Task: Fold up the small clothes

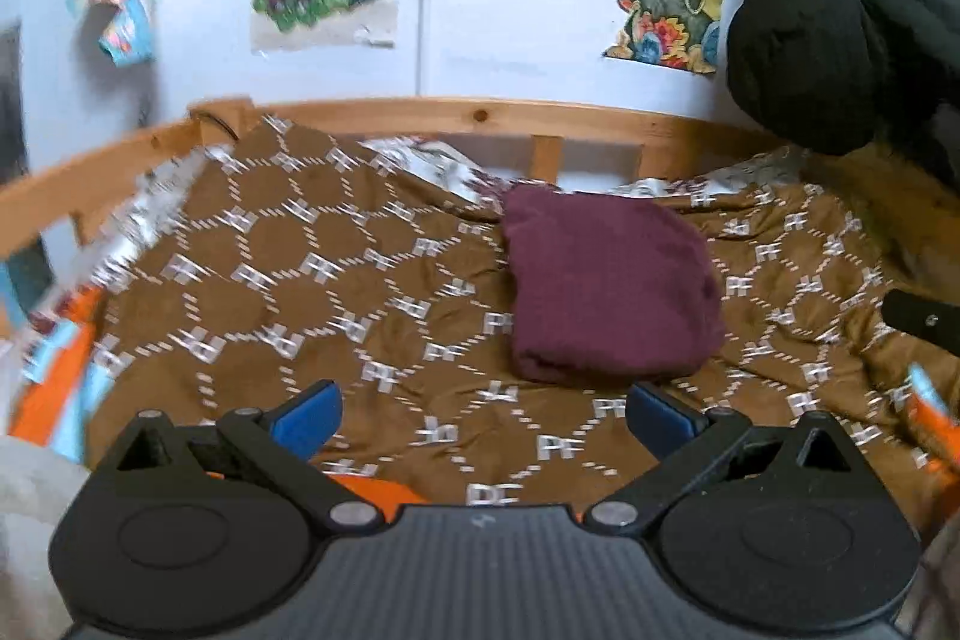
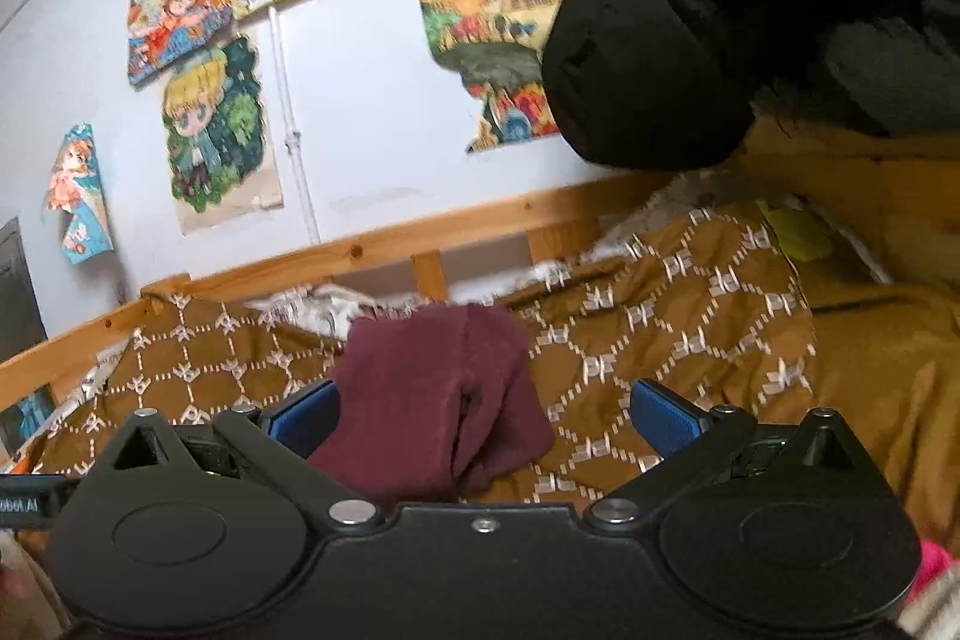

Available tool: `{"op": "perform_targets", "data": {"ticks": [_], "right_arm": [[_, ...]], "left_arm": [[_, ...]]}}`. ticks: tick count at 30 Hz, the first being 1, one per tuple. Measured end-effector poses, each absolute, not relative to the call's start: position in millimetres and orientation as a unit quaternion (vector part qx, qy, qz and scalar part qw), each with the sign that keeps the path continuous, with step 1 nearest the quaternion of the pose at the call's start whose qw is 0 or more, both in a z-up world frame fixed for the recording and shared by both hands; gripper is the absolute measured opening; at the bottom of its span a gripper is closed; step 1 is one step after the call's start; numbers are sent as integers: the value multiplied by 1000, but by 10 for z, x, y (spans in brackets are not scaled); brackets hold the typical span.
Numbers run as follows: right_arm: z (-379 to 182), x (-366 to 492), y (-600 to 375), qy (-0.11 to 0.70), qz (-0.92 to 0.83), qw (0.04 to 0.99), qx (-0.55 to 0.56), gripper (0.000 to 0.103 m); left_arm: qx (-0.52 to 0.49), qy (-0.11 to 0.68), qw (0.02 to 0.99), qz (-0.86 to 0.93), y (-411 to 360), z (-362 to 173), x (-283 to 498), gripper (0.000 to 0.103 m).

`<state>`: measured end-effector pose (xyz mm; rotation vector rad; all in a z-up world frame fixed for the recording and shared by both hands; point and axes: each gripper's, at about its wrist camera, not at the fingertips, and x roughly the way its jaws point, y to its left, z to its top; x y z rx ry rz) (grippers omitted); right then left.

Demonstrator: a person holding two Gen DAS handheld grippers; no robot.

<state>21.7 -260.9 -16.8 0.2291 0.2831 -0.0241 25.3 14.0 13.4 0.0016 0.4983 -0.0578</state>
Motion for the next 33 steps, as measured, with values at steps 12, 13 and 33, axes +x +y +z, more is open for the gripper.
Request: {"op": "perform_targets", "data": {"ticks": [12, 13, 33], "right_arm": [[-203, 83, -2360, 167, 10, 984, 57, 103], [-205, 85, -2350, 169, 12, 984, 55, 103], [-308, 236, -2354, 219, 11, 974, 61, 103]], "left_arm": [[10, 277, 961, -13, 120, 22, 193, 102], [8, 280, 960, -12, 132, 7, 213, 102], [-16, 308, 951, 12, 228, -27, 331, 102]]}}
